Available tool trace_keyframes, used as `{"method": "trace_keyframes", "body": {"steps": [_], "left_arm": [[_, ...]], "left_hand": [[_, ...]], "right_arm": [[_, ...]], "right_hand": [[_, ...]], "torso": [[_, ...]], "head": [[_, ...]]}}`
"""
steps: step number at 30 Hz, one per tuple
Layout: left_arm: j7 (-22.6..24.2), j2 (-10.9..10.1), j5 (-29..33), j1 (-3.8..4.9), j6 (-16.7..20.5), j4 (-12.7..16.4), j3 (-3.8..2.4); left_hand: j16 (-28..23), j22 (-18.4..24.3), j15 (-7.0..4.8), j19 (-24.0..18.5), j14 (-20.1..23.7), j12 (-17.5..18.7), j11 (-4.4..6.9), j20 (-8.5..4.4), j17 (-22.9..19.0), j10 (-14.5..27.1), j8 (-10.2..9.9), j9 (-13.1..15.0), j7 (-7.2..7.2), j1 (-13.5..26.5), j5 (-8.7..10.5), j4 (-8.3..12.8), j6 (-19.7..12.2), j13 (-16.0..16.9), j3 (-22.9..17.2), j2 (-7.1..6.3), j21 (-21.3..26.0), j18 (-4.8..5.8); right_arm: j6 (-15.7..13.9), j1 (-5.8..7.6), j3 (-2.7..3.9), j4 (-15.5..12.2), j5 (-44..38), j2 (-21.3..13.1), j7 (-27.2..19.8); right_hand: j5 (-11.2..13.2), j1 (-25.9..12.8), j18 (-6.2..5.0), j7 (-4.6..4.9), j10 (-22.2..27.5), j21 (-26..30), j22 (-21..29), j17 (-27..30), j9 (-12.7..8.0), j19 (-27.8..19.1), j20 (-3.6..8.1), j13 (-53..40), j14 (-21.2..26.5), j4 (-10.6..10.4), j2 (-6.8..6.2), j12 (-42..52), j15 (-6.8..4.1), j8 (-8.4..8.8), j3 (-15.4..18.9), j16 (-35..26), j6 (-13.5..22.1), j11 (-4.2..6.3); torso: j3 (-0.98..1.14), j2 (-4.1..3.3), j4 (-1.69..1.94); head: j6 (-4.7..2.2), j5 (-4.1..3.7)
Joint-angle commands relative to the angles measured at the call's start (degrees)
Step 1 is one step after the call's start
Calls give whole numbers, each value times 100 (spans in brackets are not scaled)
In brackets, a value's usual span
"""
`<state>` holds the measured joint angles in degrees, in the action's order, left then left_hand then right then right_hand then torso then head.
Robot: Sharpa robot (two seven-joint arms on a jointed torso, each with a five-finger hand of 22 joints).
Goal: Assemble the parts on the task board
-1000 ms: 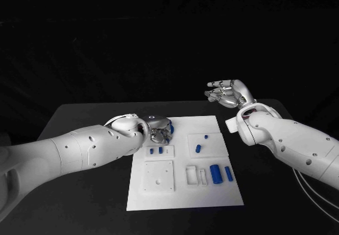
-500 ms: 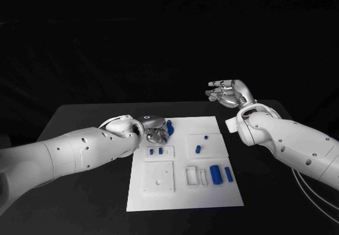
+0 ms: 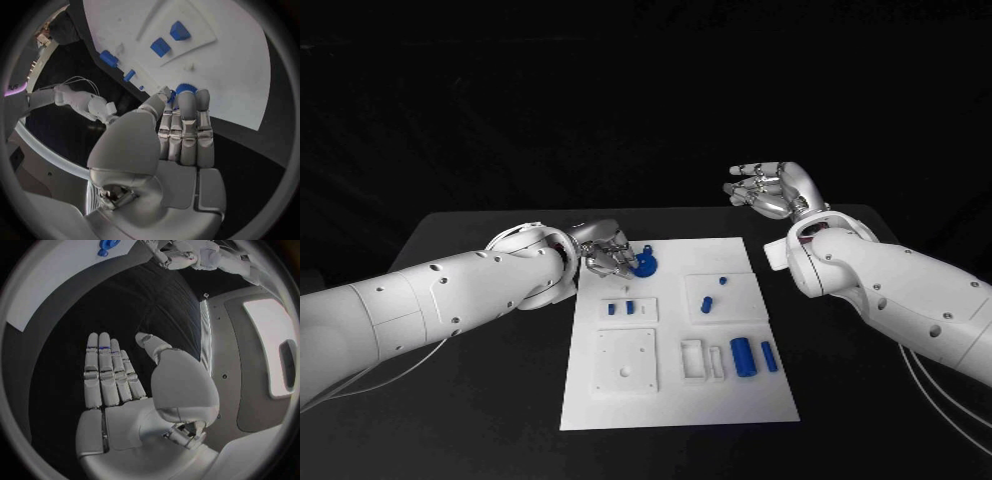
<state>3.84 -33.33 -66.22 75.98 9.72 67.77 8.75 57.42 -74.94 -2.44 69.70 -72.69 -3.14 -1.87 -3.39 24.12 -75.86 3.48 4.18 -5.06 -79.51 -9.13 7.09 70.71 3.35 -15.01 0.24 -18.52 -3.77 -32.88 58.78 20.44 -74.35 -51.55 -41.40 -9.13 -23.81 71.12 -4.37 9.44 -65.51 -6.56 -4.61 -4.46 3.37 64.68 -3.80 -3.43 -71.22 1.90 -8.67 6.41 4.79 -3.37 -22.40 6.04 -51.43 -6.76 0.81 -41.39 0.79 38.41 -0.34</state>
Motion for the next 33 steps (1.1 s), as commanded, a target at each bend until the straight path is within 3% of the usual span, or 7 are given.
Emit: {"method": "trace_keyframes", "body": {"steps": [1, 7, 19, 33], "left_arm": [[-76, -51, 439, 20, -432, 58, -16], [-150, -156, 460, 31, -627, 127, -27], [-115, -168, -57, 25, -533, 127, -3], [-129, -132, -449, 8, -523, 54, 22]], "left_hand": [[27, -121, 10, -25, -17, -22, -10, -6, 3, 44, 17, 10, 10, 16, -11, 29, -35, 7, -2, 28, -21, -77], [22, -122, 13, -33, -4, -21, -18, -5, -3, 63, 15, 6, 2, -4, -30, 39, -54, 7, -8, 34, -28, -80], [17, -121, 17, -45, -1, -22, -23, 0, -9, 75, 16, 3, -2, -7, -21, 38, -63, 7, -7, 33, -34, -85], [21, -122, 17, -46, -8, -22, -25, 1, -16, 81, 16, 1, -7, -36, -28, 41, -71, 7, -17, 30, -49, -96]], "right_arm": [[-9, -1, 3, -2, 23, 1, -75], [18, -1, 3, 16, 26, 10, -73], [68, -1, 3, 26, 31, 16, -89], [102, -1, 3, 22, 34, 19, -118]], "right_hand": [[-28, -57, 7, 1, 42, -35, 8, 6, 0, -12, -15, 0, 24, -27, 15, -15, 2, 2, 14, 13, 7, 7], [-87, -75, 9, 0, 70, -32, 29, 10, 1, -32, -31, 0, 47, -65, 19, -8, 15, 2, 125, 8, 5, -1], [-145, -57, -3, 4, 117, -16, 37, 37, 0, -54, -48, 2, 94, -73, 44, -19, 32, 2, 148, -32, 16, -11], [-162, -65, -21, 5, 129, -7, 39, 60, 0, -57, -64, 2, 92, -65, 56, -25, 46, 3, 139, -75, 12, -18]], "torso": [[0, -1, 1], [-12, -13, -8], [-2, -9, -33], [4, -10, -28]], "head": [[-1, 18], [-1, 49], [1, 69], [3, 71]]}}
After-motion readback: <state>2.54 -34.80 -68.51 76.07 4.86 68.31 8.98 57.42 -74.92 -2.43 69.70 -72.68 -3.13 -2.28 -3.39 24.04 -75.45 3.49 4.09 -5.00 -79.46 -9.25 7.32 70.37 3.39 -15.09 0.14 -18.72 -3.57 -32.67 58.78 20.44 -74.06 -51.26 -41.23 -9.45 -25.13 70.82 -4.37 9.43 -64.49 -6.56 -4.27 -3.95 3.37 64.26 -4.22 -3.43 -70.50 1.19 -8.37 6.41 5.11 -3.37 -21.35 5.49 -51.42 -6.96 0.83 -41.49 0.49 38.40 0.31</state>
